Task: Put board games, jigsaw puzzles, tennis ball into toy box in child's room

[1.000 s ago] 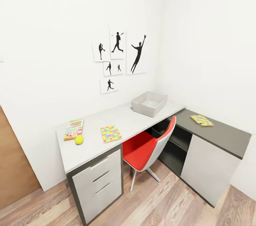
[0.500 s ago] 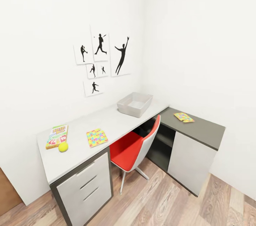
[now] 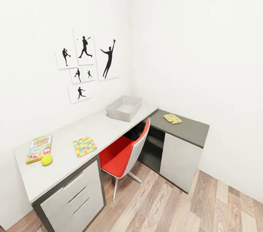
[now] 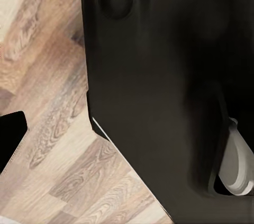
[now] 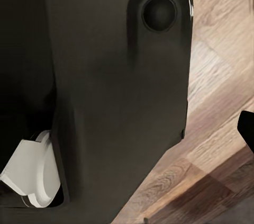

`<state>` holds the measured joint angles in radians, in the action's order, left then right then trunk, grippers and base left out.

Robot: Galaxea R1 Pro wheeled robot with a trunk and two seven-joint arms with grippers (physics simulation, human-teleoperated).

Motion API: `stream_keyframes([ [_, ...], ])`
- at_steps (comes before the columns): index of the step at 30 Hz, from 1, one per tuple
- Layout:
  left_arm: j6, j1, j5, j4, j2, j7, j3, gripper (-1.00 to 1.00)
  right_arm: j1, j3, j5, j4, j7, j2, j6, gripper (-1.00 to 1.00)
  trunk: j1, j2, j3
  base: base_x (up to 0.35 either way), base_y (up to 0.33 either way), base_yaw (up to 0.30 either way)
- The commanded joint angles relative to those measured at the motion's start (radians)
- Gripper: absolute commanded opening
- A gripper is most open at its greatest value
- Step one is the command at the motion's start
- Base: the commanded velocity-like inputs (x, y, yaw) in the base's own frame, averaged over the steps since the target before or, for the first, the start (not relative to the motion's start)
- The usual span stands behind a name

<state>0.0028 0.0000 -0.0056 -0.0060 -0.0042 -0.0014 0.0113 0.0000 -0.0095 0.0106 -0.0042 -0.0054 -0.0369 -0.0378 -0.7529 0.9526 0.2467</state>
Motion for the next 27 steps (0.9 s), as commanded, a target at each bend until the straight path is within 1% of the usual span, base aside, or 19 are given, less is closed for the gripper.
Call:
stream_keyframes([
  [1, 0.0, 0.0, -0.001, -0.001, 0.0, 0.0, 0.001, 1.0, 0.0, -0.001, 0.001, 0.0, -0.001, 0.0, -0.006, 1.0, 0.004, -0.007, -0.002, 0.0, 0.0, -0.264],
  [8, -0.021, 0.0, -0.001, 0.0, 0.0, 0.0, 0.001, 1.0, 0.0, -0.001, 0.002, 0.0, -0.001, 0.001, -0.018, 1.0, 0.031, -0.056, -0.024, 0.0, 0.0, -0.264],
  [20, -0.026, 0.0, -0.001, 0.0, 0.001, 0.0, 0.003, 1.0, 0.0, -0.005, 0.002, 0.0, -0.001, 0.002, -0.019, 1.0, 0.077, -0.14, -0.062, 0.0, 0.0, -0.264],
  [23, -0.026, 0.0, -0.001, 0.0, 0.001, 0.0, 0.003, 1.0, 0.0, -0.016, 0.002, 0.0, -0.001, 0.002, -0.019, 1.0, 0.088, -0.161, -0.071, 0.0, 0.0, -0.264],
  [27, -0.026, 0.0, -0.001, 0.0, 0.001, 0.0, 0.003, 1.0, 0.0, -0.041, 0.001, 0.0, -0.001, 0.002, -0.019, 1.0, 0.104, -0.189, -0.084, 0.0, 0.0, -0.264],
])
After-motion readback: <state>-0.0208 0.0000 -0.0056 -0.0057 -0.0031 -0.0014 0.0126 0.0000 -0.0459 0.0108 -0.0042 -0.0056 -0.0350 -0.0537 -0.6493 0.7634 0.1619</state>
